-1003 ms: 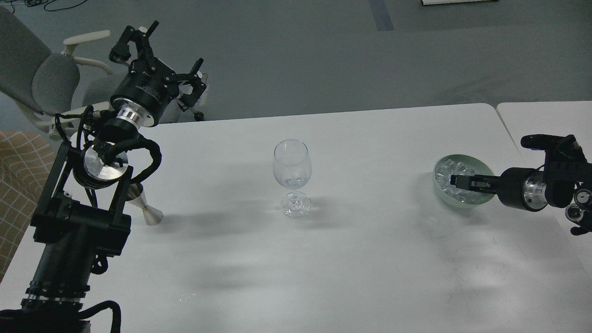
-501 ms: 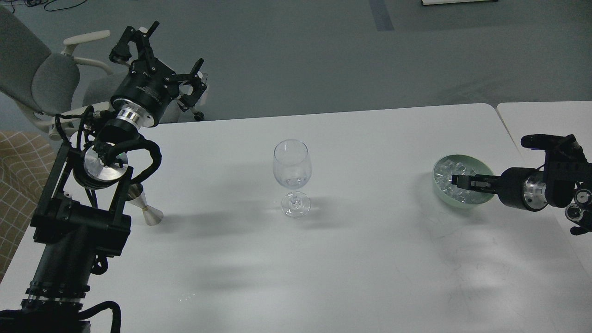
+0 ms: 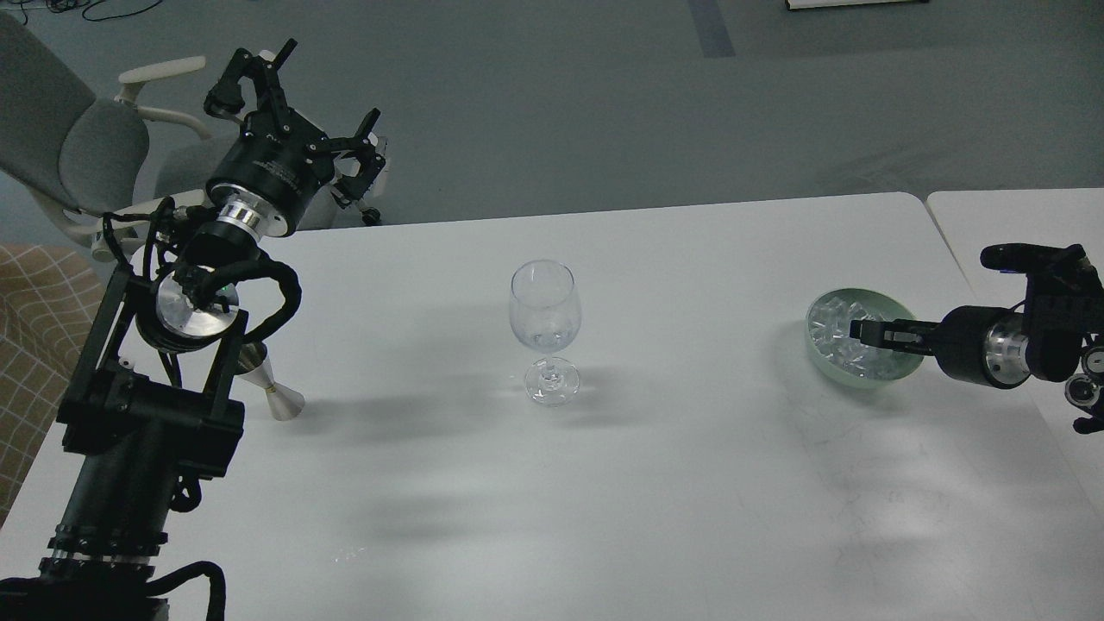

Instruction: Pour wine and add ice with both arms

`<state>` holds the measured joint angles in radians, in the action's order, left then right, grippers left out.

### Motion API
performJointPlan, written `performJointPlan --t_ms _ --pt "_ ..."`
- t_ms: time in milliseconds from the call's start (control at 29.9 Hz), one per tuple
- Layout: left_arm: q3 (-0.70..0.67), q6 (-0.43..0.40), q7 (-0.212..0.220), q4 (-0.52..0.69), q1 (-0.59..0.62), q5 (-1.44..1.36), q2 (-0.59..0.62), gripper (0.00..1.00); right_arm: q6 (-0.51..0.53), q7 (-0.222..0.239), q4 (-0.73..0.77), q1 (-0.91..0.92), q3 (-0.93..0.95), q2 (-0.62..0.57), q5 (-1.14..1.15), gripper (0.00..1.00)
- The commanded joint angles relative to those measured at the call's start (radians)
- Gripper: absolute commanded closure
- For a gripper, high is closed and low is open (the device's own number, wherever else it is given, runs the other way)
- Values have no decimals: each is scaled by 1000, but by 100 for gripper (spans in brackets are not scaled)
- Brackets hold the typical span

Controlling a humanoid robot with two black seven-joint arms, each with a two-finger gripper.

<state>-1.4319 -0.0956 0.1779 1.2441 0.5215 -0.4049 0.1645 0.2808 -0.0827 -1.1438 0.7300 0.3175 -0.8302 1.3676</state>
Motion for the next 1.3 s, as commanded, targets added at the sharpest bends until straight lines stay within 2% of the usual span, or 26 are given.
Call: performJointPlan --t_ms 0,301,434,668,1069,1270 --pt "-1 0 -1 0 -2 0 0 2 3 0 -46 22 0 -52 -18 91" --pt "1 0 -1 0 -2 0 -3 2 12 -2 -253 120 49 -263 -59 91" --pt "1 0 -1 0 -2 0 -5 2 15 3 -330 193 58 -279 -59 91" --pt "-1 0 -1 0 -2 0 -8 2 15 37 -436 308 61 -265 -58 91" --pt "1 0 -1 0 0 0 -19 2 112 129 -442 460 46 -3 -45 91" --pt "2 0 -1 0 0 0 -17 2 179 141 -438 499 28 112 -3 91"
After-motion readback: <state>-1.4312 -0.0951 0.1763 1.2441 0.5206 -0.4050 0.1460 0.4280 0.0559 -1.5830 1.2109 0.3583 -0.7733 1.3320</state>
